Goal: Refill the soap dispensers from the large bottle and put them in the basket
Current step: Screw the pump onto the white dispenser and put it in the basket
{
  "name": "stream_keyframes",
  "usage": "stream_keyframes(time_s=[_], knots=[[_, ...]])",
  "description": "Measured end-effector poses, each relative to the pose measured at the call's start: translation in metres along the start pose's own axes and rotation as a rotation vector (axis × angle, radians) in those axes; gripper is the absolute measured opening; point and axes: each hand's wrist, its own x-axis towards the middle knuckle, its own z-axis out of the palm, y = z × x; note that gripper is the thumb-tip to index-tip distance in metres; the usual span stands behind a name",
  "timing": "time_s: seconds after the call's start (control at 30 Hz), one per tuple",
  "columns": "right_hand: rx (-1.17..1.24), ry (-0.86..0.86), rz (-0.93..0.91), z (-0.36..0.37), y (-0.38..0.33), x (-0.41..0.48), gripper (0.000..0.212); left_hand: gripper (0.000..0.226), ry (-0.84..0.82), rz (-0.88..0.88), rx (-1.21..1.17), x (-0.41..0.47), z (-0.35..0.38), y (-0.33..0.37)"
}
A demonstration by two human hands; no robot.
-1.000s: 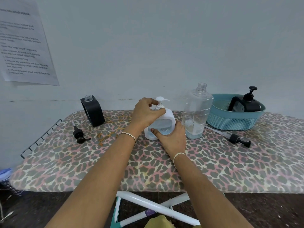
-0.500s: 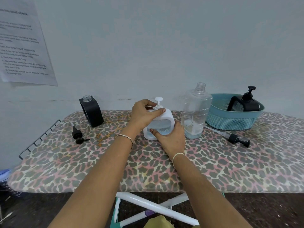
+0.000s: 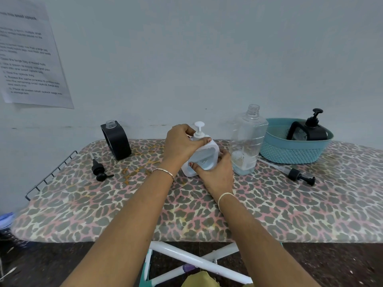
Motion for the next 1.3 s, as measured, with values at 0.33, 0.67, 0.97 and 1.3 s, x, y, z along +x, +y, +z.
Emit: stream_keyframes(time_s=[0.33,0.67,0.97,1.3], knots=[[0.032,-0.124,-0.202,0.001,-0.006,-0.009,0.082,0.037,0.172,-0.097,0.082,-0.004,0.009,0.007],[-0.100,-0.179,-0.269,0.008,-0.005,-0.003,0.092,0.035,0.141,-0.103,0.079,-0.008,0.009,0.010],[-0.101,-0.198,-0.219,0.008,-0.007,-0.005,0.083,0.036,0.164,-0.095,0.122,-0.010,0.010,0.010],[-0.177,-0.206,-0.240,0.005,-0.010,-0.009,0.096,0.036,0.183,-0.082,0.104,-0.012,0.014,0.011]])
